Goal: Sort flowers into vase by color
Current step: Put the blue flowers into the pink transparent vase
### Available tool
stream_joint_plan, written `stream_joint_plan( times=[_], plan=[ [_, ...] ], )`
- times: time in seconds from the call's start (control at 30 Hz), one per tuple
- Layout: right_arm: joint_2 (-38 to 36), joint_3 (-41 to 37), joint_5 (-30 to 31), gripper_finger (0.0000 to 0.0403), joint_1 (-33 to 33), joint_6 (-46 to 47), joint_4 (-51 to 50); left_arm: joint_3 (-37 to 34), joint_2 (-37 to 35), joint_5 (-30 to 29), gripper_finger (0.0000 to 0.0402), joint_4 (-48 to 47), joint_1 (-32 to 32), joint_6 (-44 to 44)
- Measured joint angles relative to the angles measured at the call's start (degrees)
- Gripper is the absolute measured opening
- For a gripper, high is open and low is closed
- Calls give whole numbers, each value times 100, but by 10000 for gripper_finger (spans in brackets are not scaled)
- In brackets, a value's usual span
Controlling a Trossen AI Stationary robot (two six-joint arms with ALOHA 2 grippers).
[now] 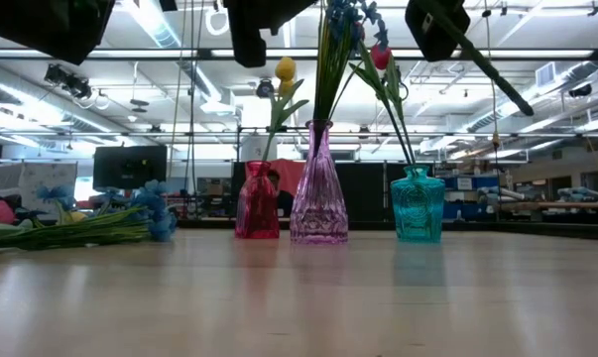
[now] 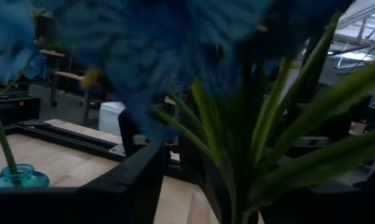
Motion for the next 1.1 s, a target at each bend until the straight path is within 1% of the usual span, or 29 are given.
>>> stream_joint_plan(
  times=[0.1,0.2,0.33,0.47,0.6,0.73,0.8,0.93,1.0,1.1],
  plan=[
    [0,0,34,67,0,-94,-2,0,0,15,184,0,4,8],
    [0,0,37,83,0,-152,3,0,-1,7,155,1,7,116],
    [0,0,59,124,2,-316,24,0,-6,-12,128,1,11,121],
    [-2,0,61,180,2,-490,126,0,-20,-57,113,4,-9,319],
    [-138,0,61,233,2,-366,-118,-5,-39,-545,107,-17,-144,842],
    [-681,0,83,264,16,-162,-679,-73,-324,-1330,106,-29,-372,1549],
    [-962,0,257,271,70,-197,-827,-106,-495,-1613,106,-6,-480,1865],
    [-1353,0,830,274,206,-544,-946,-166,-693,-1690,106,-55,-601,2076],
    [-1477,0,965,273,248,-660,-1028,-166,-735,-1802,106,-87,-638,2207],
    [-1702,0,1121,272,369,-589,-1322,-168,-902,-2303,106,-87,-735,2552]
  ],
)
